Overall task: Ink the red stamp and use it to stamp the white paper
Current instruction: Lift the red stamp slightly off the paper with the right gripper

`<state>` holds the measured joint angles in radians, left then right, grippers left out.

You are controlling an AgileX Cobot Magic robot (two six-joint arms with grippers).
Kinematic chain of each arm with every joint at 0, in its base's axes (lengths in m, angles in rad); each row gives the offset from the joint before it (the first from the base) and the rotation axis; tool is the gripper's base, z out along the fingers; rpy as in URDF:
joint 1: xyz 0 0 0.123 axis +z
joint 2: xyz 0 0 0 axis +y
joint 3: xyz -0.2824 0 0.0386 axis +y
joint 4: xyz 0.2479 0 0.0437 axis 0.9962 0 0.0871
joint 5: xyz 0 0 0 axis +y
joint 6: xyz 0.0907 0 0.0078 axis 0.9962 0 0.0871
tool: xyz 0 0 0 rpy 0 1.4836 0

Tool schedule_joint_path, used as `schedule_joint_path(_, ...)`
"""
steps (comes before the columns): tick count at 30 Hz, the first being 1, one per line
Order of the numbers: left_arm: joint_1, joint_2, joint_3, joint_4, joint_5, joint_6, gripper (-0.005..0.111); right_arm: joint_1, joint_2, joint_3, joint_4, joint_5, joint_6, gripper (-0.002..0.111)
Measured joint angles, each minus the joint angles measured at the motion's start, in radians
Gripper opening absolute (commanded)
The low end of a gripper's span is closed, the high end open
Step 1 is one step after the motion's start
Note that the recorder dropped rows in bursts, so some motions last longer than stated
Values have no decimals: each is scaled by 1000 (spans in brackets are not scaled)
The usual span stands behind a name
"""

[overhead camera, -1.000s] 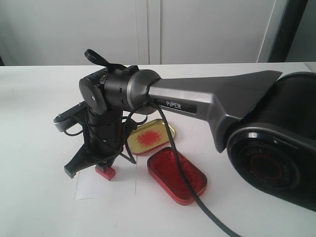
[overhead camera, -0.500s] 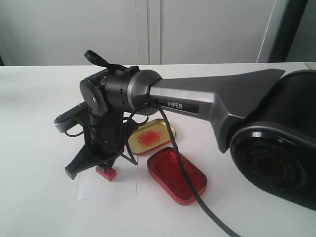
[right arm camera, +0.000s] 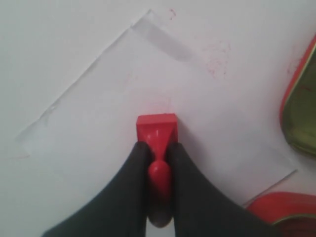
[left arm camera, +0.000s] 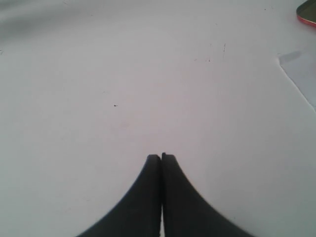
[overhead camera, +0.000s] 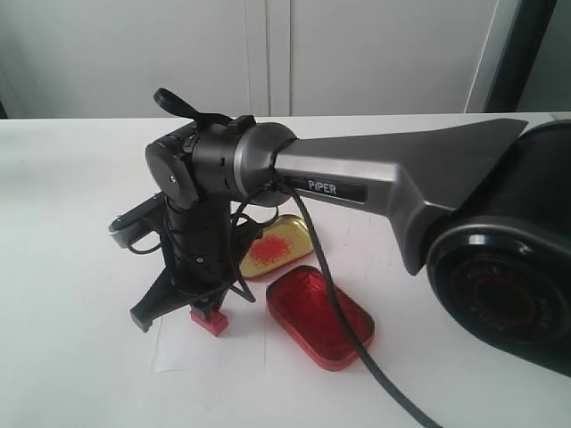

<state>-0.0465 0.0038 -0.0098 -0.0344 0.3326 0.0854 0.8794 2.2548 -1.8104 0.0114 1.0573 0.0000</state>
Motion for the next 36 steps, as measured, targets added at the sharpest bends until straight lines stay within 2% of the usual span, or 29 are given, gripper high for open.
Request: schedule_joint_path(36, 0, 0, 0, 0, 0, 0, 0, 0, -70, 1, -87, -97, 0, 0)
